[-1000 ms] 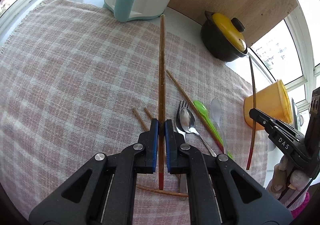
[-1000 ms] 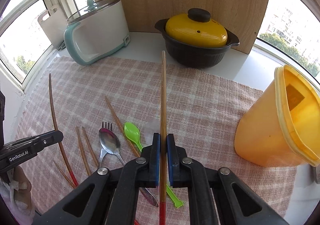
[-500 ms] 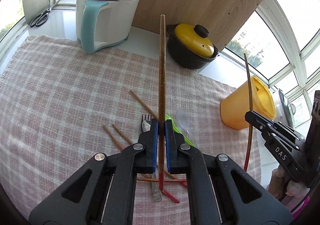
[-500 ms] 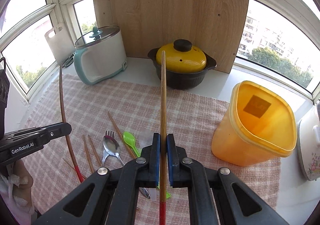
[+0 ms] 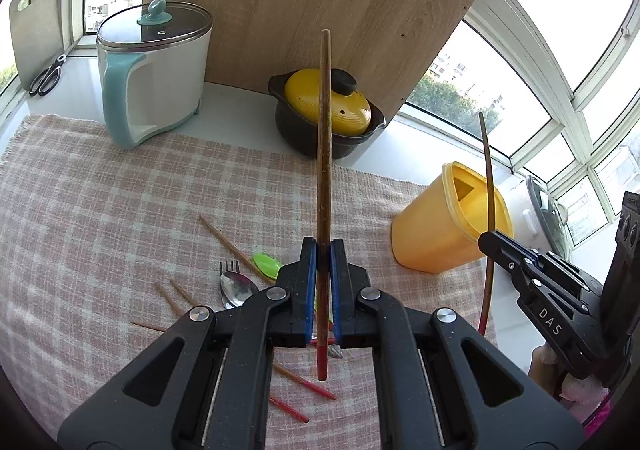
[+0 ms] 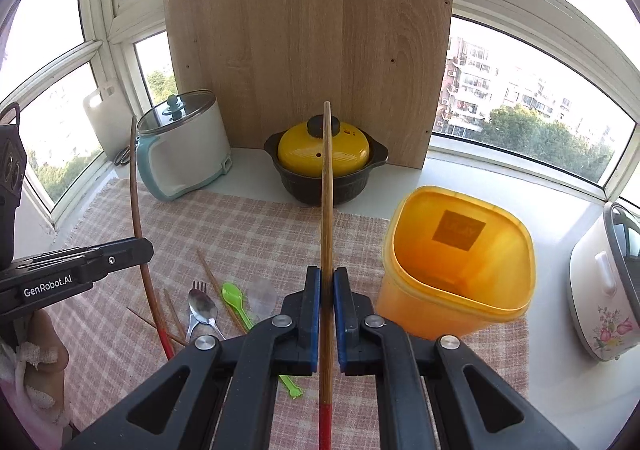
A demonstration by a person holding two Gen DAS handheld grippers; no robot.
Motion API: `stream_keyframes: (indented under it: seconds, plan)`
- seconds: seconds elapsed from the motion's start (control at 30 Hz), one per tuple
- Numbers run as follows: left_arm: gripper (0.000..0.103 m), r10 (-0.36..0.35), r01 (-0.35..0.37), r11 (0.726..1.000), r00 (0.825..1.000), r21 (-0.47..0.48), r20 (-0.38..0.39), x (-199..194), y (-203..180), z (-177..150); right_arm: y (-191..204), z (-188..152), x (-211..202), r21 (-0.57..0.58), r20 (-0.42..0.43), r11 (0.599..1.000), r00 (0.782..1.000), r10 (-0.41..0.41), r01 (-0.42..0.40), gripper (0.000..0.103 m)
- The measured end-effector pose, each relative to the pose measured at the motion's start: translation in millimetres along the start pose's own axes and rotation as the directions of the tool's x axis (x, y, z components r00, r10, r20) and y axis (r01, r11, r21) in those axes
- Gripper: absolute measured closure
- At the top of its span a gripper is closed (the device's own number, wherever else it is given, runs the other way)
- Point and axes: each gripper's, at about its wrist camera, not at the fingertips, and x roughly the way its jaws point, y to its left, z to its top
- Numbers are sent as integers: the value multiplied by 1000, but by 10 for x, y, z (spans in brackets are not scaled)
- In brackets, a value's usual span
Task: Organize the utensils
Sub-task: 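Lift both held chopsticks and carry them over the yellow container, then open the right gripper to drop its chopstick while the left gripper releases its chopstick into the container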
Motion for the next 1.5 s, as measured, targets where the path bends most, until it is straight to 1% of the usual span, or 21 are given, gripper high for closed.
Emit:
stream_keyframes:
  seconds: [0.13, 0.27, 0.5, 0.7, 0.93, 1.07, 1.23, 1.5]
  plan:
    - [99, -25, 24, 999, 1000, 29, 5, -11, -186, 53, -110, 19, -67, 15, 15, 1000, 1000, -1, 1, 99]
    - [99, -57, 56, 997, 998, 55, 19, -3, -389, 167, -248, 84, -181, 34, 48, 999, 999, -14, 13, 99]
    - [99, -114, 107, 987, 992, 118, 59, 42, -849, 466, -578, 269, -317, 67, 102, 996, 992, -70, 64, 99]
    - [99, -156, 141, 977, 985, 162, 80, 202, -1256, 726, -840, 419, -329, 86, 129, 990, 984, -124, 113, 99]
    - [99, -197, 184, 971, 977, 153, 79, 524, -1572, 997, -1094, 579, -197, 108, 140, 985, 979, -150, 135, 99]
    - [99, -204, 191, 971, 976, 146, 80, 708, -1688, 1082, -1263, 642, -51, 141, 142, 981, 979, -149, 129, 99]
    - [99, -200, 188, 969, 978, 160, 65, 919, -1822, 1092, -1406, 657, 123, 163, 138, 977, 978, -157, 134, 99]
    - [99, -159, 145, 967, 986, 207, 52, 1154, -1915, 1012, -1566, 605, 313, 198, 135, 972, 978, -157, 128, 99]
